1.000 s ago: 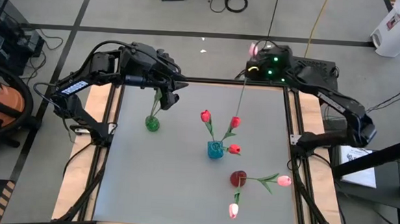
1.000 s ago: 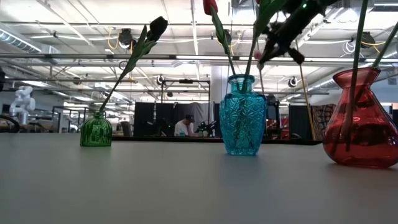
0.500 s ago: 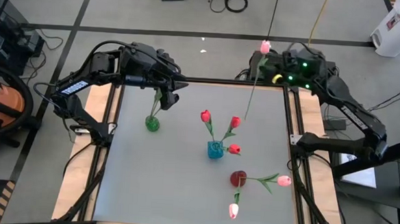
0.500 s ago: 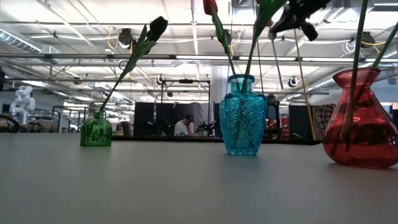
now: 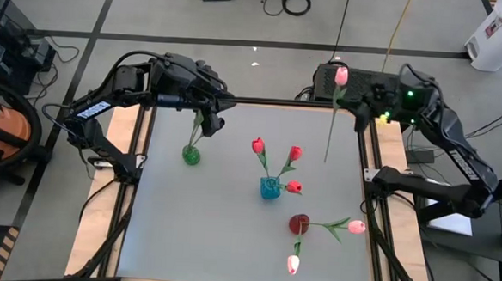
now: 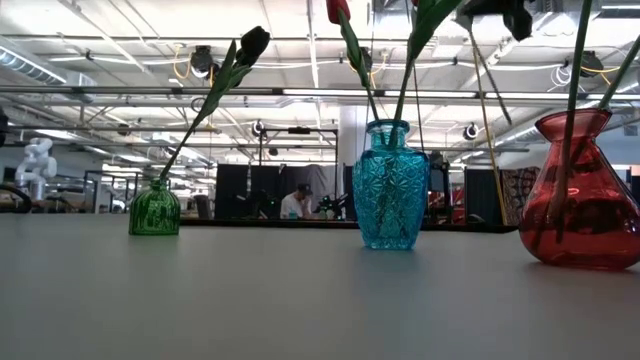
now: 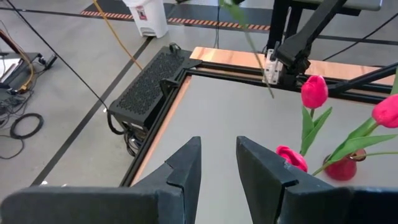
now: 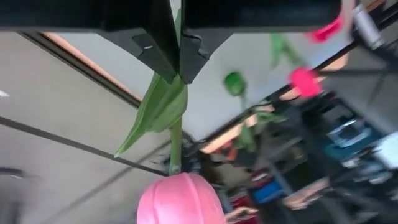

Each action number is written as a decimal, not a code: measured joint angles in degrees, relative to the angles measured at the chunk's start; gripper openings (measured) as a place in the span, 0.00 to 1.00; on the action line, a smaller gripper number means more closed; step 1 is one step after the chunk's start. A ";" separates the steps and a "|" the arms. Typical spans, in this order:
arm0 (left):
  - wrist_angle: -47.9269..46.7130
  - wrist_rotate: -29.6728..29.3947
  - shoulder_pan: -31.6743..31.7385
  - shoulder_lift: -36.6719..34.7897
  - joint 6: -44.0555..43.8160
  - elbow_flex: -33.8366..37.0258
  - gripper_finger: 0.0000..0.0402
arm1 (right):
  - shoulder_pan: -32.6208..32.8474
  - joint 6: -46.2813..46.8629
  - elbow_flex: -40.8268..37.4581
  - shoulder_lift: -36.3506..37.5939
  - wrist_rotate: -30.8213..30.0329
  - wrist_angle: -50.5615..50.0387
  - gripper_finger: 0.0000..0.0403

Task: Sort flowers into vase by color
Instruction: Put the pink tulip into the red vase

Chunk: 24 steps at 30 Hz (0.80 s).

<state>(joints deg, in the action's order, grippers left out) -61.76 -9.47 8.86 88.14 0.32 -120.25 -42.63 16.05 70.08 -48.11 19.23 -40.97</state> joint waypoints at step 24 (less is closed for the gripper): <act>3.21 0.00 0.00 0.00 0.00 -0.02 0.27 | 0.00 -6.14 -4.72 21.58 12.77 -8.06 0.00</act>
<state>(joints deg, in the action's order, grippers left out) -58.55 -9.47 8.86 88.14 0.32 -120.26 -42.63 9.91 65.36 -26.53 32.00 -49.03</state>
